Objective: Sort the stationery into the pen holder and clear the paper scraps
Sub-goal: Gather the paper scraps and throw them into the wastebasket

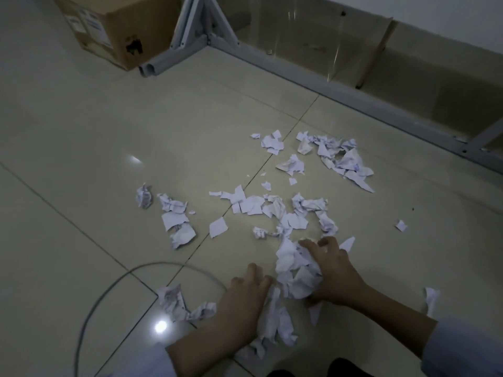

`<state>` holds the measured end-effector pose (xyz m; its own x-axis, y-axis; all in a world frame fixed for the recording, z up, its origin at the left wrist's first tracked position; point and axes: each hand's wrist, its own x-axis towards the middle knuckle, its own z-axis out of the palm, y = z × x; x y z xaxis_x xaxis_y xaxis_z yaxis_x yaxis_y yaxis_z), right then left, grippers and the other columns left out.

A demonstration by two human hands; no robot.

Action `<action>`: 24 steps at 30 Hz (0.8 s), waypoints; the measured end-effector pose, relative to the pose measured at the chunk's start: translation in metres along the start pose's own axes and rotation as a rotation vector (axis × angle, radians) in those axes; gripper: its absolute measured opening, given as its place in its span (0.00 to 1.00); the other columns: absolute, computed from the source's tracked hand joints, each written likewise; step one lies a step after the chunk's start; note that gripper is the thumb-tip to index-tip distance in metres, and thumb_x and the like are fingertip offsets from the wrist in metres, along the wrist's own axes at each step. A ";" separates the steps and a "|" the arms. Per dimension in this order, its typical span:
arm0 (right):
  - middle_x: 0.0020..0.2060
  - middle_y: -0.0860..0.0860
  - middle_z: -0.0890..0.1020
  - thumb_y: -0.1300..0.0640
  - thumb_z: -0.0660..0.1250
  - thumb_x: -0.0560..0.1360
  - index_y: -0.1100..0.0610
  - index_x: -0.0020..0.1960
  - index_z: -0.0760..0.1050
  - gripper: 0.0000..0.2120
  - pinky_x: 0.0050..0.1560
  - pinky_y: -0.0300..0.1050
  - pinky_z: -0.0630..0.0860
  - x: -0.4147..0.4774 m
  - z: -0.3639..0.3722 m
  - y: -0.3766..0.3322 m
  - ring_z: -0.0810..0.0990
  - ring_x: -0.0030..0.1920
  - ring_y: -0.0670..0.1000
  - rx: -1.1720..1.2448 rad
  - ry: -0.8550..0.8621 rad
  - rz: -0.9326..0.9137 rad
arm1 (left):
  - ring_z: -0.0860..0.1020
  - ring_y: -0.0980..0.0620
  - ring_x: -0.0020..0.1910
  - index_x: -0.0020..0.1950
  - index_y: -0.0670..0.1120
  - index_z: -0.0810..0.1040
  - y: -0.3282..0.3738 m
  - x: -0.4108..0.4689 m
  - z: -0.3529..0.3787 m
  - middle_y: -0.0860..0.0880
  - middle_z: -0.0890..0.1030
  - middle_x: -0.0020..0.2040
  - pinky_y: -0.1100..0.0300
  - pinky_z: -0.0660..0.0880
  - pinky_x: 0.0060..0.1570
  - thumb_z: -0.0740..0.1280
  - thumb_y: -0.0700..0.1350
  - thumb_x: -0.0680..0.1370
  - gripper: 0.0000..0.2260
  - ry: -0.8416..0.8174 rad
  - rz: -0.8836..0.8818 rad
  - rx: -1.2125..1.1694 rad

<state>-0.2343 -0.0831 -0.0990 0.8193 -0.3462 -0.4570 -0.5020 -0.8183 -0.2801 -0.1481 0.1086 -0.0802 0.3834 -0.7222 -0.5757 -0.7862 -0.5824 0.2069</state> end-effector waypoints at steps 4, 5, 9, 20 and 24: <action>0.56 0.55 0.67 0.48 0.79 0.59 0.51 0.66 0.69 0.38 0.50 0.39 0.69 0.016 -0.004 -0.002 0.70 0.57 0.54 0.125 0.052 -0.082 | 0.74 0.39 0.55 0.62 0.42 0.68 -0.006 0.025 -0.003 0.41 0.67 0.61 0.51 0.71 0.47 0.64 0.36 0.74 0.17 0.073 0.019 -0.072; 0.55 0.55 0.69 0.48 0.79 0.61 0.52 0.65 0.70 0.36 0.47 0.39 0.68 0.020 -0.005 -0.002 0.70 0.56 0.54 0.156 0.066 -0.084 | 0.74 0.40 0.55 0.61 0.43 0.70 -0.008 0.033 -0.004 0.42 0.69 0.59 0.51 0.72 0.50 0.66 0.38 0.73 0.17 0.091 0.026 -0.114; 0.55 0.56 0.74 0.51 0.77 0.65 0.54 0.67 0.71 0.33 0.44 0.39 0.65 0.041 -0.013 0.000 0.71 0.57 0.55 0.232 0.162 -0.103 | 0.75 0.41 0.51 0.55 0.44 0.75 -0.013 0.065 -0.016 0.42 0.75 0.52 0.55 0.69 0.46 0.66 0.41 0.72 0.12 0.241 -0.034 -0.279; 0.65 0.54 0.67 0.60 0.78 0.63 0.47 0.71 0.64 0.42 0.56 0.37 0.64 0.072 -0.070 0.012 0.68 0.65 0.51 0.485 0.368 -0.118 | 0.76 0.46 0.44 0.51 0.38 0.77 -0.016 0.101 -0.067 0.43 0.79 0.46 0.59 0.63 0.33 0.69 0.41 0.73 0.09 0.547 -0.135 -0.696; 0.69 0.54 0.63 0.53 0.81 0.61 0.45 0.73 0.61 0.47 0.67 0.51 0.65 0.074 -0.080 0.030 0.63 0.70 0.56 0.423 0.359 -0.087 | 0.75 0.50 0.48 0.61 0.41 0.74 -0.029 0.100 -0.076 0.45 0.78 0.55 0.63 0.68 0.39 0.69 0.48 0.74 0.18 0.404 -0.061 -0.647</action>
<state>-0.1667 -0.1697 -0.0735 0.8683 -0.4808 -0.1221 -0.4355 -0.6210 -0.6517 -0.0500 0.0246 -0.0835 0.6626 -0.6896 -0.2923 -0.3651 -0.6381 0.6778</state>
